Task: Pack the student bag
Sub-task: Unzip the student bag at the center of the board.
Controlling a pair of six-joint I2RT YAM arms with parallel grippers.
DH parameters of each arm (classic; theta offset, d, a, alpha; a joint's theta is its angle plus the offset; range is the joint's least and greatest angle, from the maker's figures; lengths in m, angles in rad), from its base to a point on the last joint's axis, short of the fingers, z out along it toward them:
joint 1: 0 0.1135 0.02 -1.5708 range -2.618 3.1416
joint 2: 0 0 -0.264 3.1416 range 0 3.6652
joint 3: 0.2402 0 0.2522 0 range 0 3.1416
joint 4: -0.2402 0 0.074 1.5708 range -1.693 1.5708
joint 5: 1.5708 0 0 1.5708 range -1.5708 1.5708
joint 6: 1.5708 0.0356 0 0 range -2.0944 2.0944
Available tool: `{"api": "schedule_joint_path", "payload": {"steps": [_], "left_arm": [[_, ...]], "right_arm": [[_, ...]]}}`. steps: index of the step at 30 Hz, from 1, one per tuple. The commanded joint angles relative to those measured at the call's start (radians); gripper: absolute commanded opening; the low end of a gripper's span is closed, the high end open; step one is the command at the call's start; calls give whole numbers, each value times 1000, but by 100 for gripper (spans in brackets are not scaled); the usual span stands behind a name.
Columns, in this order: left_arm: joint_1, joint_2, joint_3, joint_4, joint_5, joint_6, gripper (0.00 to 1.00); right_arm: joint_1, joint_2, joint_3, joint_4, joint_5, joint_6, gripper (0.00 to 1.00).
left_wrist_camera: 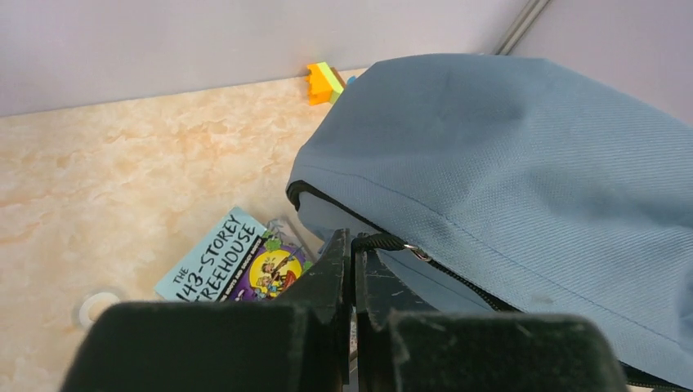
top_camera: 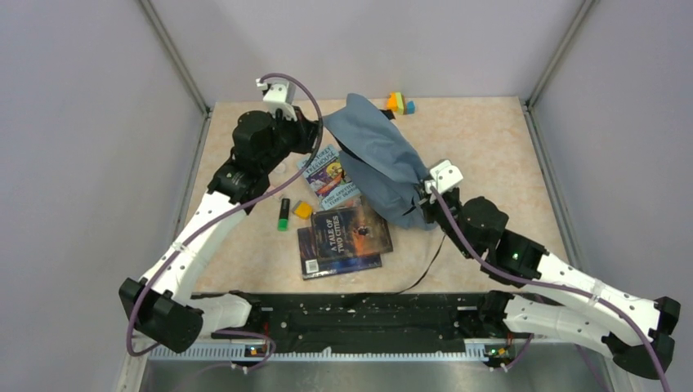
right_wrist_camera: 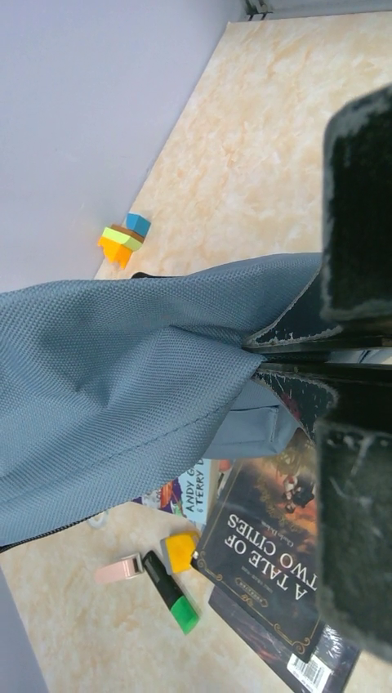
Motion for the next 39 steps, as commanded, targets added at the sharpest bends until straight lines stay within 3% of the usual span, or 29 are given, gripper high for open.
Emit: {"api": "schedule_joint_path", "payload": {"steps": [1,4,5,8,9,10,15,20,22,27,31,36,39], "left_arm": [[36,-6,-23,72,-114,37,0],[34,3,-58,112,8,33,0],[35,7,-68,124,41,22,0],[35,22,-66,125,86,-45,0],[36,28,-62,123,105,-65,0],[35,33,-59,124,132,-80,0],[32,43,-62,142,210,-138,0],[21,46,-63,142,215,-150,0],[18,48,-64,142,222,-155,0],[13,44,-65,142,229,-158,0],[12,37,-63,142,222,-155,0],[13,27,-59,142,203,-143,0],[12,21,-58,138,200,-137,0]], "right_arm": [[-12,-34,0,2,79,26,0],[-11,-30,2,-5,68,48,0],[-11,-29,8,-16,57,57,4],[-11,-29,40,-64,-32,74,66],[-12,-35,51,-77,-79,83,82],[-11,-39,60,-86,-123,92,90],[-11,-71,138,-104,-332,138,93],[-10,-80,229,-61,-417,125,95],[-11,-48,286,-59,-401,95,95],[-12,111,454,-97,-187,69,96],[-11,251,560,-127,-193,43,96],[-8,405,671,-200,-326,-14,95],[16,506,746,-259,-248,-69,92]]}}
